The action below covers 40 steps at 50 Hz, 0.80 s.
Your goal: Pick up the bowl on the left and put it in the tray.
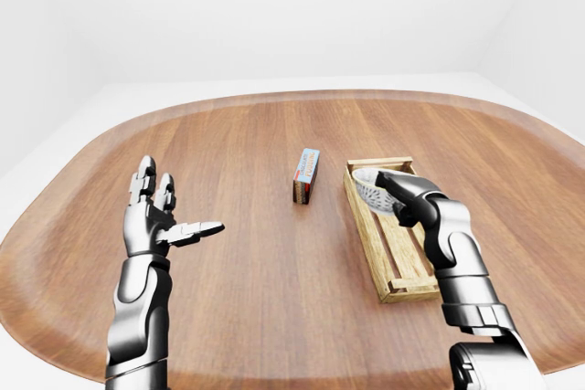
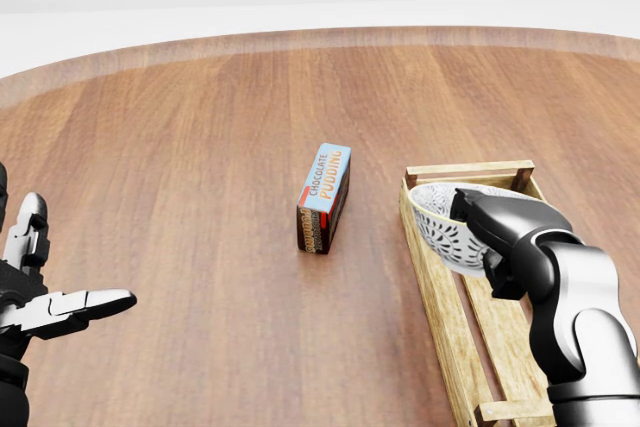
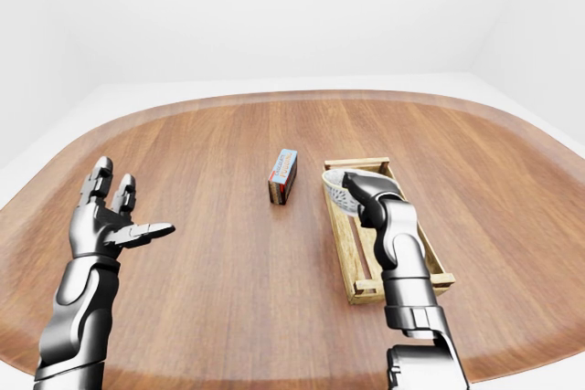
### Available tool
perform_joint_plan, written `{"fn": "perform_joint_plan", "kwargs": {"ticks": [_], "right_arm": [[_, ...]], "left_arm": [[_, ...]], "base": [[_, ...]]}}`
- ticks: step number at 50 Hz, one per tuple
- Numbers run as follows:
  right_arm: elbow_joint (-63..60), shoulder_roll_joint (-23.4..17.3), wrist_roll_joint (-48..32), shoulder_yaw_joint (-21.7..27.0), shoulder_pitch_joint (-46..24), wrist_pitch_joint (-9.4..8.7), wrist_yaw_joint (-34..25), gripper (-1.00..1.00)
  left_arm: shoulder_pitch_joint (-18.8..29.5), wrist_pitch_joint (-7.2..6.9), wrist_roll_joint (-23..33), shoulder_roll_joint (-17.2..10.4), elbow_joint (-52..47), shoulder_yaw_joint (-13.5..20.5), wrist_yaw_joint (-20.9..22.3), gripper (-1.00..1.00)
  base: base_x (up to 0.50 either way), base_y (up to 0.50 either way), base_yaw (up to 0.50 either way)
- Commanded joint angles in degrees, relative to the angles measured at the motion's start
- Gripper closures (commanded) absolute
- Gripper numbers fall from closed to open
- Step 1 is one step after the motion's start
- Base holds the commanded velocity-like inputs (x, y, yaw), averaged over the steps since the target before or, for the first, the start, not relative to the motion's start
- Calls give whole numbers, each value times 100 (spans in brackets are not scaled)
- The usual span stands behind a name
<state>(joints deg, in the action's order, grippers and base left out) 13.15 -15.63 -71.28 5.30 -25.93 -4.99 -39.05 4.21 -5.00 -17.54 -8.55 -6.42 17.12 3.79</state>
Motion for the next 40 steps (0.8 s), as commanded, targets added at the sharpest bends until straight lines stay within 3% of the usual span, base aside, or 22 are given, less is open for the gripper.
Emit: {"fn": "perform_joint_plan", "kwargs": {"ticks": [1,9,21,40], "right_arm": [[576,-267,538,111,-163,-1,344,100],[799,-403,854,105,-154,-1,621,100],[713,-513,662,70,-163,-1,579,100],[995,-656,-713,67,-190,-1,311,100]], "left_arm": [[-8,0,6,5,-9,2,1,-100],[-3,0,46,22,70,-43,5,-100],[3,0,45,18,86,-44,4,-100],[0,0,13,3,56,-14,10,-100]], "base": [[0,0,0],[0,0,0],[0,0,0],[0,0,0]]}}
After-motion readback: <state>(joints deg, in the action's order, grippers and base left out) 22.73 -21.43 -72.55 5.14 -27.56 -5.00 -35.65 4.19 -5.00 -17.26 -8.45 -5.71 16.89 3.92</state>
